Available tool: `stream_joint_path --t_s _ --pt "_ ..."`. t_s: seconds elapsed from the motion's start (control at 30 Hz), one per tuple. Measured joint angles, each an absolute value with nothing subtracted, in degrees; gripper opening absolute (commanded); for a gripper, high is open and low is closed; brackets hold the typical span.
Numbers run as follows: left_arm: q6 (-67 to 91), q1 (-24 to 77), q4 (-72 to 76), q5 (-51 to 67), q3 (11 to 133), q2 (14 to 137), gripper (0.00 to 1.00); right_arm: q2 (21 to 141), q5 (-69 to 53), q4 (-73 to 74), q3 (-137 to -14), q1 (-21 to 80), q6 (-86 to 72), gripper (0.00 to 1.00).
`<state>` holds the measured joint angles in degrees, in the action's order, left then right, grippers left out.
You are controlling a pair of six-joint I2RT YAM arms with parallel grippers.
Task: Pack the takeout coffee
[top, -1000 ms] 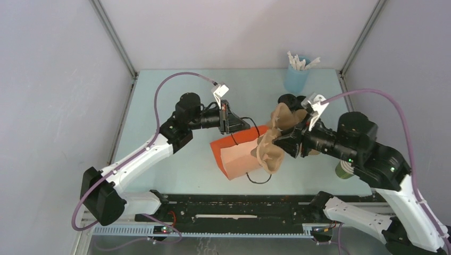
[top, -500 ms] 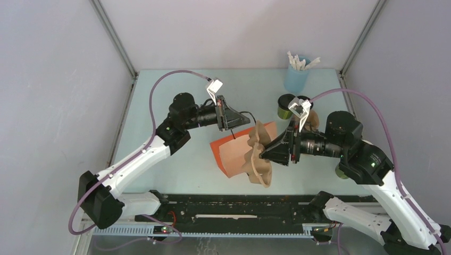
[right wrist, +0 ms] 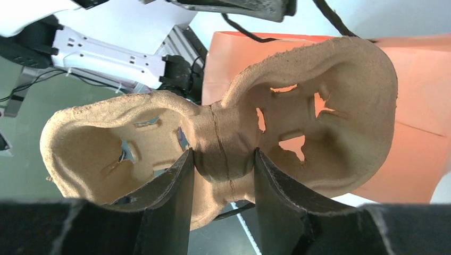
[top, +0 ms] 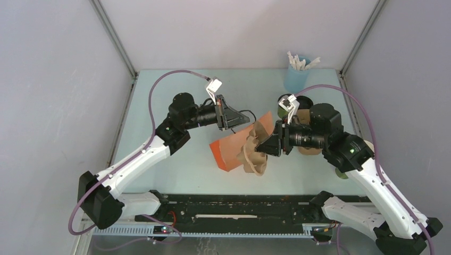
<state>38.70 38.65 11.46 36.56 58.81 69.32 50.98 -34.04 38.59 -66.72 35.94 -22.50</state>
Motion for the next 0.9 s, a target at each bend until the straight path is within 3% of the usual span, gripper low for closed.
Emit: stream_joint_path --t_s 0.37,0.6,0.9 --pt "39.1 38.6 11.5 36.3 58.8 69.3 0.00 51.7 -23.7 40.7 -66.7 37.3 -20.6 0.33" --pt "40.2 38.6 12.2 36.3 57.3 69.1 0.00 53.5 -12.9 44.4 -67.6 43.3 -18.8 0.26" --pt "42.0 38.6 13.5 36.3 56.9 69.1 0.00 56.5 4.8 47.5 -71.2 54.3 -19.4 0.29"
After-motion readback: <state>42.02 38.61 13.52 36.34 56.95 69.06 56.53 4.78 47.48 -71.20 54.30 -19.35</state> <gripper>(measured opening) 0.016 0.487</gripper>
